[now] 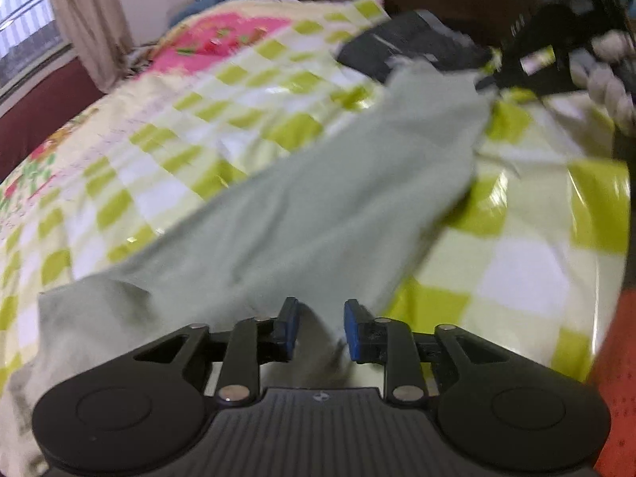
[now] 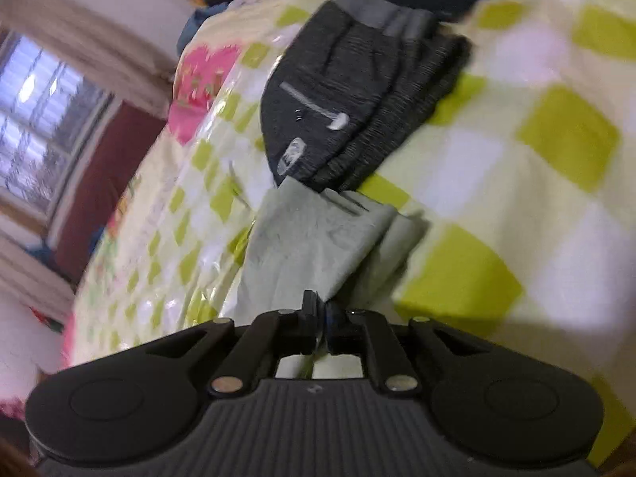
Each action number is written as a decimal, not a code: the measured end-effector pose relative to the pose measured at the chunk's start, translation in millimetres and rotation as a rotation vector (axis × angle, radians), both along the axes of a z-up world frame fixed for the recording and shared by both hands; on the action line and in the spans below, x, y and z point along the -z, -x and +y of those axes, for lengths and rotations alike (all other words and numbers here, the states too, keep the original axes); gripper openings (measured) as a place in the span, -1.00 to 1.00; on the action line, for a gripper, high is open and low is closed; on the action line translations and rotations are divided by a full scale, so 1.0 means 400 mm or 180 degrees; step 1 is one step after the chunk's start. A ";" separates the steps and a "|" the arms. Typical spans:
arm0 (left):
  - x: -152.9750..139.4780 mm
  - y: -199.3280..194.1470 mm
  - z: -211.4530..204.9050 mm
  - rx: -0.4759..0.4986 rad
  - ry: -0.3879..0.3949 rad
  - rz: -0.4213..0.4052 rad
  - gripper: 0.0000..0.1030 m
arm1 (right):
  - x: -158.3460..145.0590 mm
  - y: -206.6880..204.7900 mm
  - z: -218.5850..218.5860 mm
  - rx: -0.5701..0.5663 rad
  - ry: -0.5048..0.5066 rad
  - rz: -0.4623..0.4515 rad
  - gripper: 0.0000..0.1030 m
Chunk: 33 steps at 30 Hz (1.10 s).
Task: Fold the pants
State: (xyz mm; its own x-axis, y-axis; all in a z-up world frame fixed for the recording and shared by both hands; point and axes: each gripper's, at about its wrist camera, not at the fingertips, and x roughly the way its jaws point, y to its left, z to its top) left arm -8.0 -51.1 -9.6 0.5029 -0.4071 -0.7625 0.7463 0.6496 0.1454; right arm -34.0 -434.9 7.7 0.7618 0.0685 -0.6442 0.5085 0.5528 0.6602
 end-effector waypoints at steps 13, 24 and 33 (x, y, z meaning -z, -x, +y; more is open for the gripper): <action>0.016 0.010 0.006 -0.0021 -0.0031 0.0060 -0.16 | 0.040 0.000 -0.006 0.0193 -0.0053 -0.0121 -0.17; -0.022 0.009 0.002 -0.0035 -0.0041 0.0005 -0.13 | -0.057 -0.024 -0.016 0.0203 -0.0447 -0.1005 -0.93; 0.014 0.028 -0.047 0.0108 0.0003 0.0191 0.22 | 0.036 0.019 -0.084 0.0370 -0.0154 -0.0246 -0.92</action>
